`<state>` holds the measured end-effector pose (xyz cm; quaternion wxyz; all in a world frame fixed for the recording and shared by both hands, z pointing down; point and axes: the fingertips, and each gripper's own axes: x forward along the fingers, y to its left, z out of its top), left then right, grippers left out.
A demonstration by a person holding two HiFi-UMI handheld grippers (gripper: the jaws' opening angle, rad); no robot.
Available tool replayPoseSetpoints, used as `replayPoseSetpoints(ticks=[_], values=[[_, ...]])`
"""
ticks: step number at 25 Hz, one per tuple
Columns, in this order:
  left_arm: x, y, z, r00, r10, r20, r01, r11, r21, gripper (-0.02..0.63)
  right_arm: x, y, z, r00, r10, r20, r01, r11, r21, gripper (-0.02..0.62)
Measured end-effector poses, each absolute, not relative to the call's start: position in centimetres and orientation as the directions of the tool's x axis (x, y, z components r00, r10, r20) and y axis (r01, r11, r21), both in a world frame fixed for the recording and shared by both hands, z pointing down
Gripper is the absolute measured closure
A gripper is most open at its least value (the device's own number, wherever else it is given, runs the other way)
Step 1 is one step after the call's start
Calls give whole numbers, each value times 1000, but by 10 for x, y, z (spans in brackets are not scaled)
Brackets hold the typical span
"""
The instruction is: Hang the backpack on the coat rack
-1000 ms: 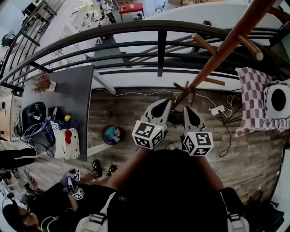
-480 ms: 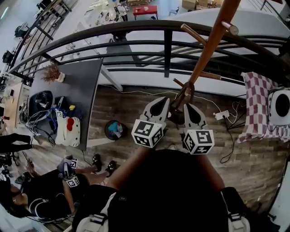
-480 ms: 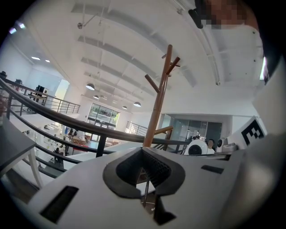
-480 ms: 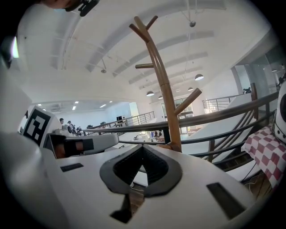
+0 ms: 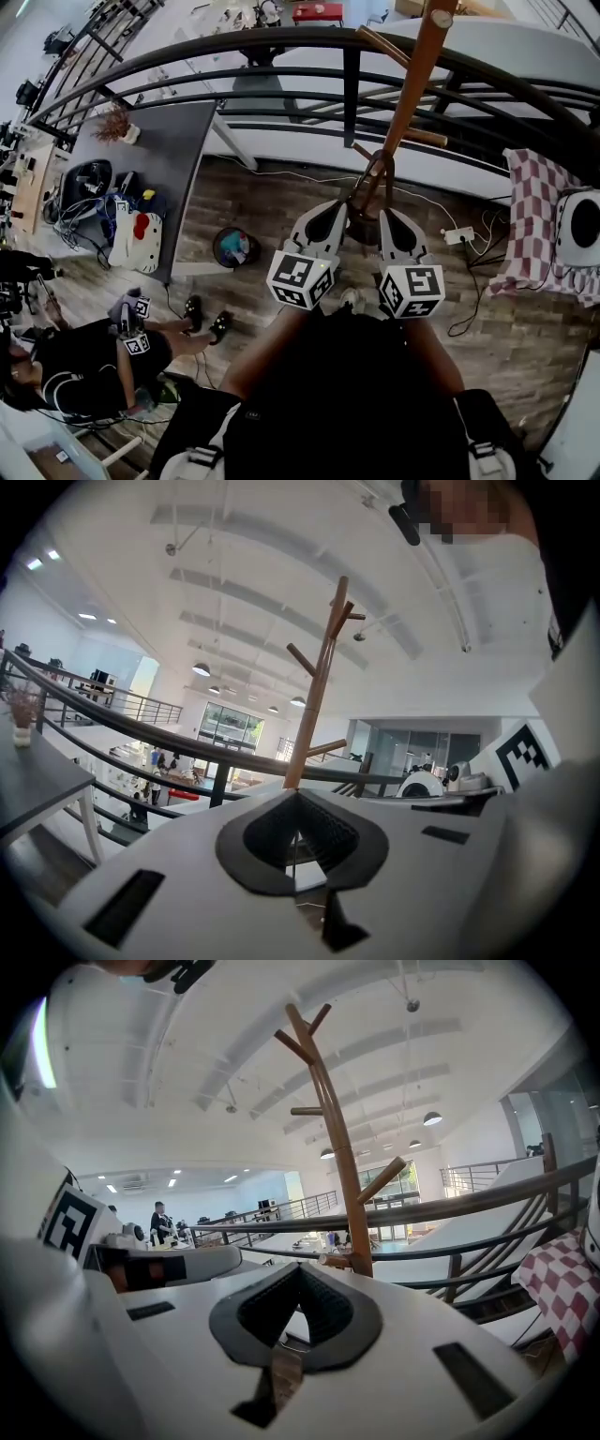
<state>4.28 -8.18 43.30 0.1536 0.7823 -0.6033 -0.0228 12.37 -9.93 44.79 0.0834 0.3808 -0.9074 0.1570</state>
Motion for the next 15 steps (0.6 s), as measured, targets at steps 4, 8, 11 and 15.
replayPoseSetpoints(ticks=[4,8,11,15], values=[[47,-65,423,253,-956,151,-945,-211,248,598,128,-86,443,-714,-647,268,-699,679,-224,581],[44,-54,414,256,-958,132,-945,-219,242,598,123,-72,434,-723,-645,249,-690,692,-213,581],[39,-44,408,265,-957,115,-942,-232,242,598,115,-64,428,-719,-653,238,-694,691,-201,581],[33,-35,399,276,-957,92,-939,-249,236,598,105,-52,420,-716,-659,229,-697,690,-196,581]])
